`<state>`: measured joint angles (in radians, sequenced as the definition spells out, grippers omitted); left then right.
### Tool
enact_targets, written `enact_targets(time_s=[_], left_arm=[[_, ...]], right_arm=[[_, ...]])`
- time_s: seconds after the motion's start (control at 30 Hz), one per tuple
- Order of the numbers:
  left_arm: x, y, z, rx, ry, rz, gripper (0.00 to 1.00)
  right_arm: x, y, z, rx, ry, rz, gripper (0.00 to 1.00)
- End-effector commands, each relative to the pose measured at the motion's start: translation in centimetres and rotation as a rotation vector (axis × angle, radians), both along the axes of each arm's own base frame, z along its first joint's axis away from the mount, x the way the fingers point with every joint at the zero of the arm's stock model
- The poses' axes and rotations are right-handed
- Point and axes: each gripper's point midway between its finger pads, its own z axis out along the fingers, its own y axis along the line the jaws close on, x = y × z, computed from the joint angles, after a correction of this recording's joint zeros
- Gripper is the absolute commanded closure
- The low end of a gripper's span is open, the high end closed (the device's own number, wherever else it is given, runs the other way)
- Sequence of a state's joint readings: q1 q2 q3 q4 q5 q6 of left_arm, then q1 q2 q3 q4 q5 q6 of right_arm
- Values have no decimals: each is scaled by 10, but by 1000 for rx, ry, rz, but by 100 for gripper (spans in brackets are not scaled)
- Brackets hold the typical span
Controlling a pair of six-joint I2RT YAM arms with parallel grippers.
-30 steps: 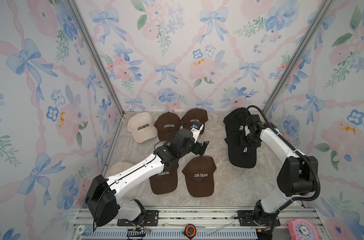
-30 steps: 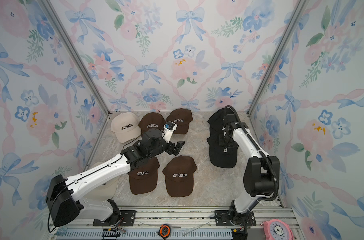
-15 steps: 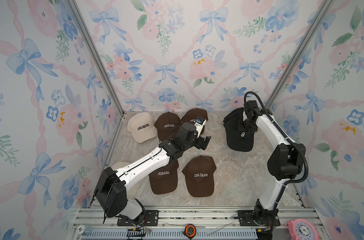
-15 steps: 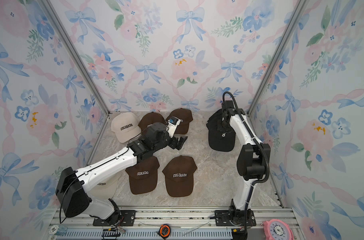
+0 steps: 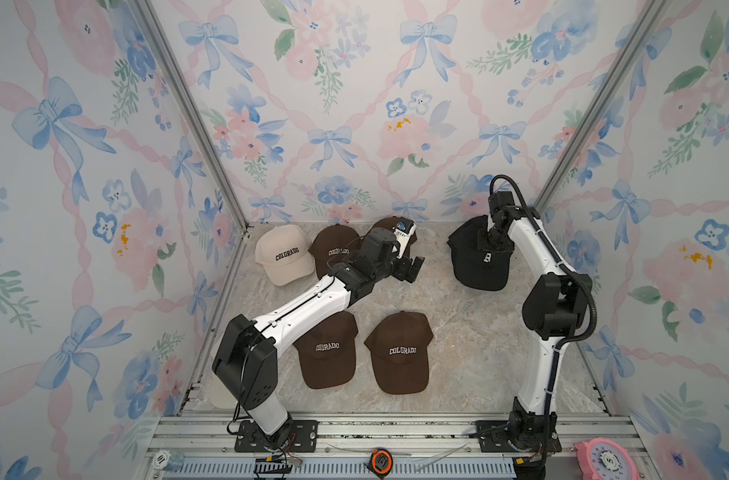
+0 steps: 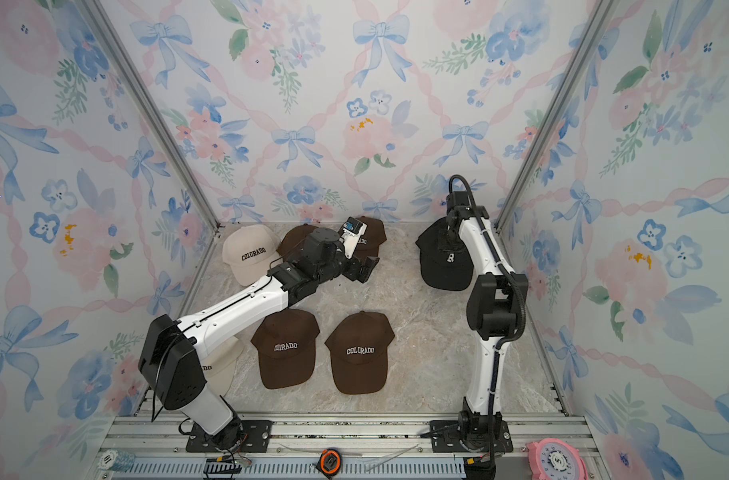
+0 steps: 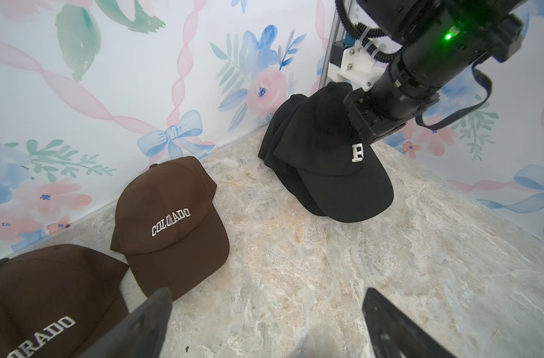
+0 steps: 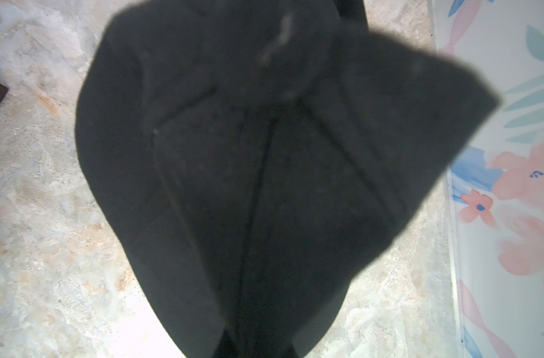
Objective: Stack the baseball caps by color
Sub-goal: Place the baseball cap on the baseball cap.
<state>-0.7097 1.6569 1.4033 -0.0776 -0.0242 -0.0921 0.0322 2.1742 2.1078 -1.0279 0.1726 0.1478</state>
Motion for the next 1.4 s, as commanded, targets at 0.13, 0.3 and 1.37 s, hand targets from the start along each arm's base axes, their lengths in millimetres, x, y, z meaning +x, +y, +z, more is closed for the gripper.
enact_targets(time_s=[0.13, 0.3, 1.37], left_arm=[[17, -4, 5, -9, -3, -31, 2], [25, -5, 4, -8, 1, -31, 2], [21, 13, 3, -40, 43, 12, 2]], right_arm=[[9, -8, -10, 4, 29, -8, 90], [15, -5, -20, 16, 43, -3, 89], [14, -4, 5, 66, -12, -3, 35]])
